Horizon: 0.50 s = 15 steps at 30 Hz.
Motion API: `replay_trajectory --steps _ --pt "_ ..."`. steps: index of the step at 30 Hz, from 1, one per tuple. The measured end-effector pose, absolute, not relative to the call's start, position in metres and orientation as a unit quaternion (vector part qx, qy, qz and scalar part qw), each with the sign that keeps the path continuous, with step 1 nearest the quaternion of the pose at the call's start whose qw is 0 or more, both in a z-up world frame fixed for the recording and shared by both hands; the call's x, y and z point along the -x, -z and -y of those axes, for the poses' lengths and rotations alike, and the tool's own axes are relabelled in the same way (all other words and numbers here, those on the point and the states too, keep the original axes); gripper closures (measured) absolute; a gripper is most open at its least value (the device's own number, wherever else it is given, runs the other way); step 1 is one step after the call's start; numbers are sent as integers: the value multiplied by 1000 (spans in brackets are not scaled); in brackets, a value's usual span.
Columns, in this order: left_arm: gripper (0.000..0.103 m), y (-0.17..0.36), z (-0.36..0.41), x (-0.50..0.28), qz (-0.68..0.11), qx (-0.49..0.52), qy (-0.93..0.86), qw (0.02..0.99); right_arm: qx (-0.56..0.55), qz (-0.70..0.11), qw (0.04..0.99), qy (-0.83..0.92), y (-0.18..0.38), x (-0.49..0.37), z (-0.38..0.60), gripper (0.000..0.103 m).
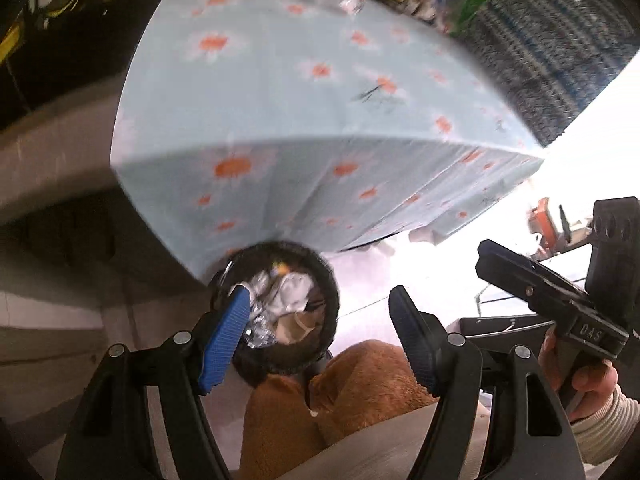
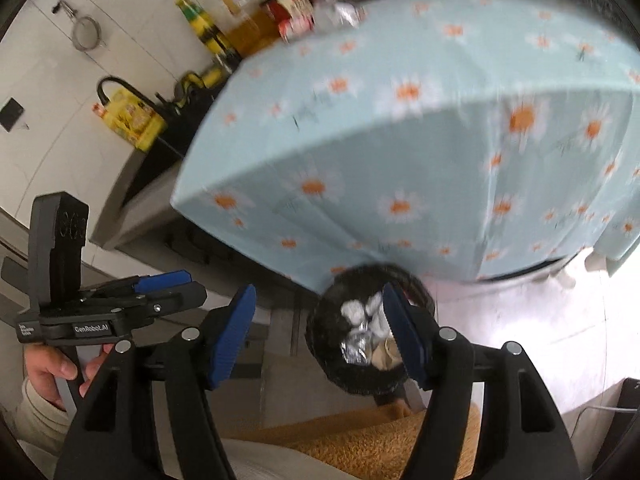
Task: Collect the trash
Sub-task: 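Raise both tools back up toward the counter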
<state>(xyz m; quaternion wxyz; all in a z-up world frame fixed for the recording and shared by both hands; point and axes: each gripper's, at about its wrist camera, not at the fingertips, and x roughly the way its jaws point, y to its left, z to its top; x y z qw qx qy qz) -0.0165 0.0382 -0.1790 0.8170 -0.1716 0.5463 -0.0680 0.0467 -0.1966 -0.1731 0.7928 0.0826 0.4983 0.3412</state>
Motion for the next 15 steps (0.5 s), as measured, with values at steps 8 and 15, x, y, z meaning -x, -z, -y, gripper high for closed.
replay_trajectory --steps 8,15 --pt "33 136 -46 11 -488 168 68 854 -100 -455 805 -367 118 -71 193 17" --pt "33 92 -67 7 -431 182 42 883 -41 -411 820 -395 68 -104 174 16"
